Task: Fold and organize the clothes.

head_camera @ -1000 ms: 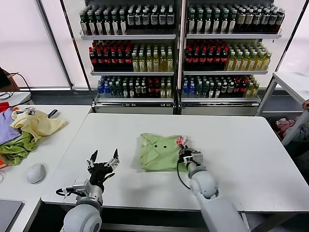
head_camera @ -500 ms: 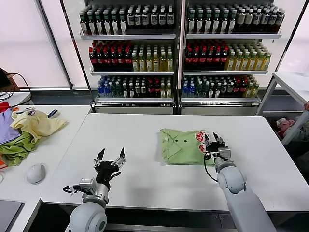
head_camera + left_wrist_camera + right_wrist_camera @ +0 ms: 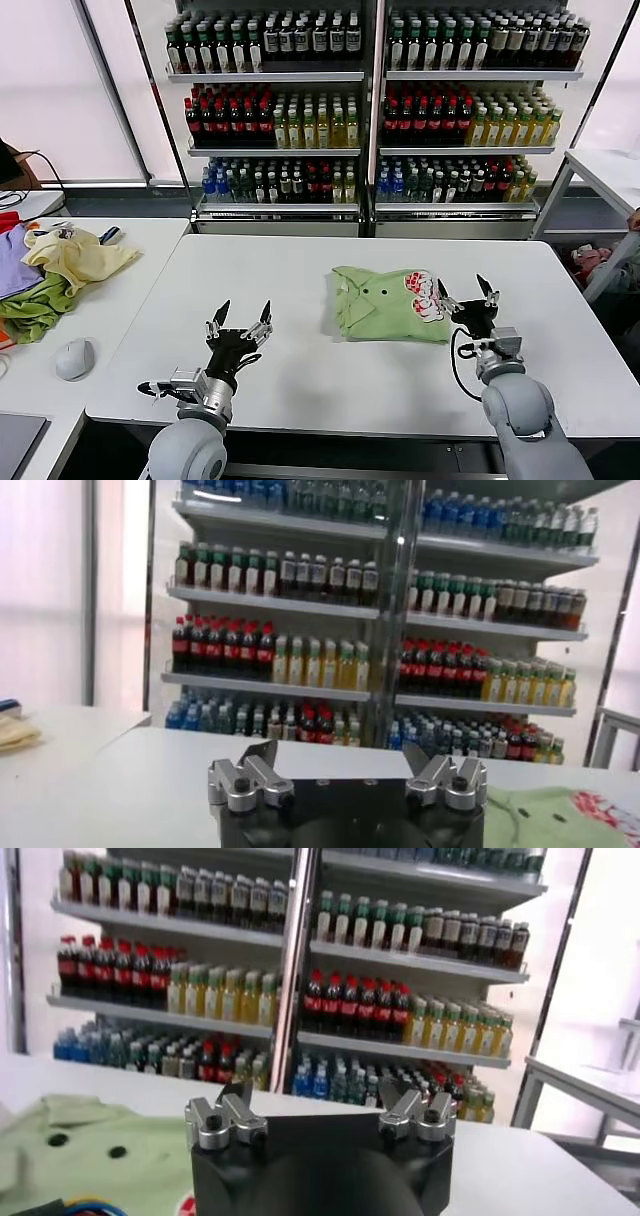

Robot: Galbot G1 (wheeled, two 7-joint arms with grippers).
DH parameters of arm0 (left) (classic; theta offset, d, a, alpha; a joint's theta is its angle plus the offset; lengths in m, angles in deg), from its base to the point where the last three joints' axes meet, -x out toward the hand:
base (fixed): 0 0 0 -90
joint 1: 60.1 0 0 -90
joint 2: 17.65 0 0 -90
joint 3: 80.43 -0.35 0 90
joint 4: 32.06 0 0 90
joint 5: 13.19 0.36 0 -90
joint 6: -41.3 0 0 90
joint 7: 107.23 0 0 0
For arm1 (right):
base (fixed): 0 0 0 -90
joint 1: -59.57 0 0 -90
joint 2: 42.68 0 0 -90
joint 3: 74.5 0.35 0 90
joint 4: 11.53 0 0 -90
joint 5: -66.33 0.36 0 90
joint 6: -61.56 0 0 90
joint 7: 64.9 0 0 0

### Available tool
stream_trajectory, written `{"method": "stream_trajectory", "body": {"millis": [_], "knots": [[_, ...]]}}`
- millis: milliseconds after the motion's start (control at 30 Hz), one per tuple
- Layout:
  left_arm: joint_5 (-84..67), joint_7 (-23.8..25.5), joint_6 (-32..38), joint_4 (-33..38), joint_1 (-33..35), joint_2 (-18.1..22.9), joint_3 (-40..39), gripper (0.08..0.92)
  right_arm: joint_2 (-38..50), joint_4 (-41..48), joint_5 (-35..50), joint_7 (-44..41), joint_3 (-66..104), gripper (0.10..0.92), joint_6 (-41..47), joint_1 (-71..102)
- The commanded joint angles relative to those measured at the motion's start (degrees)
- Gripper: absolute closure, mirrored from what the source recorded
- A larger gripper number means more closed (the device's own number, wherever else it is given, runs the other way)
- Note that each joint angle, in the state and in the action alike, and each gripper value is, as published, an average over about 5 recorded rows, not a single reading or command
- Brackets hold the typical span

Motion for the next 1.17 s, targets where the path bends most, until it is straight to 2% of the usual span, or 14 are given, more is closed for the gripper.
{"method": "stream_trajectory", "body": {"millis": [33, 533, 1167], "knots": [[2.38, 2.04, 0.64, 1.73, 0.67, -0.33, -0.21, 0.177, 0.68, -15.40, 4.18, -1.84, 8.91, 0.204, -1.76, 17.03], [5.55, 4.29, 2.12, 2.50, 2.72, 0.88, -0.82, 0.177, -2.14, -17.66, -0.72, 3.24, 9.34, 0.203, -4.94, 21.18], [6.26, 5.79, 2.45, 1.75, 3.35, 0.40, -1.68, 0.177, -4.01, -18.22, -3.68, 4.64, 9.63, 0.203, -5.65, 22.05]]}}
